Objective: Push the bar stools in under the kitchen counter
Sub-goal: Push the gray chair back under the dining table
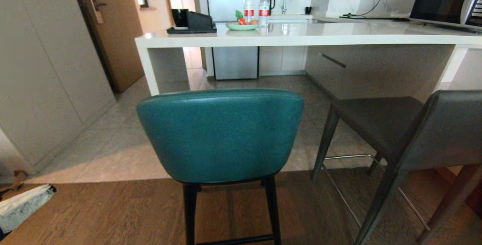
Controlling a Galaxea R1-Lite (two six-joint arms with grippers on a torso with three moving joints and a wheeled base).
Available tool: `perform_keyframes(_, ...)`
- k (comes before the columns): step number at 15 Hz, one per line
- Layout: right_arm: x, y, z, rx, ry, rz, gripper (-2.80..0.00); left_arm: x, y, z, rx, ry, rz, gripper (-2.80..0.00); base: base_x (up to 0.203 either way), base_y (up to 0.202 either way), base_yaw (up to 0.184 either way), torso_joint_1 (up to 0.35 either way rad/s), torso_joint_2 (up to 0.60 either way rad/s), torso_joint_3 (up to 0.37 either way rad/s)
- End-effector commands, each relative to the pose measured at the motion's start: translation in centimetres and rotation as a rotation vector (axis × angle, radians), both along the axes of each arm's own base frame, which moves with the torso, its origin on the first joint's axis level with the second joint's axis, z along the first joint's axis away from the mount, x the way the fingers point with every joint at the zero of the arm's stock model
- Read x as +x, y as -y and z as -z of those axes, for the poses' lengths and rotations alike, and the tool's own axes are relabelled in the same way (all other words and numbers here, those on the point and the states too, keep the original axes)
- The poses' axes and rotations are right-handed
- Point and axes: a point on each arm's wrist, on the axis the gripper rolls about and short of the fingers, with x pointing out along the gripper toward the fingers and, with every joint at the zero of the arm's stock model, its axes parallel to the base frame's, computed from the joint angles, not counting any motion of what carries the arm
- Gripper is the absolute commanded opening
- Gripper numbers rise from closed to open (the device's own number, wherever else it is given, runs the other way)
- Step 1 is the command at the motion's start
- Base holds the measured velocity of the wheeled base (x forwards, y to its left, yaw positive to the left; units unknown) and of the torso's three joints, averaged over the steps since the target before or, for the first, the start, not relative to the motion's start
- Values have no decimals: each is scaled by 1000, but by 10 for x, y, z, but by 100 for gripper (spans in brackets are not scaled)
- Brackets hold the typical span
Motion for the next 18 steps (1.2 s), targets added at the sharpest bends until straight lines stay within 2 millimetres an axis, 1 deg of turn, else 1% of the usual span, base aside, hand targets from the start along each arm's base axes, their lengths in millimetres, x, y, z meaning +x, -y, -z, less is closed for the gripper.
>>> perform_keyframes(1,-1,0,1,0,-1,2,-280,2,0,1,-2,-11,0,-280,0,0,0,0,0,0)
perform_keyframes(4,-1,0,4,-1,-6,1,-280,2,0,2,-3,-16,4,-280,22,0,0,1,1,0)
perform_keyframes(9,0,0,5,1,-12,-2,-280,1,0,1,-2,-7,18,-280,181,0,4,5,2,3)
perform_keyframes(10,0,0,5,5,-14,-3,-280,1,0,2,-2,-7,18,-280,128,0,5,10,-2,0)
perform_keyframes(12,1,0,6,5,-17,-4,-280,2,0,3,-3,-16,13,-280,0,0,0,0,0,0)
perform_keyframes(13,1,0,7,4,-21,-4,-280,0,0,5,-2,-13,15,-280,0,0,0,0,0,0)
perform_keyframes(15,-2,0,12,-5,-19,-4,-280,-9,3,10,1,16,31,-280,0,0,0,0,0,0)
perform_keyframes(16,-7,1,14,-10,-5,-3,-280,-14,5,12,2,36,65,-280,0,0,0,0,0,0)
perform_keyframes(18,-16,3,20,-15,20,-3,-280,-23,10,12,-7,74,202,-280,0,0,0,0,0,0)
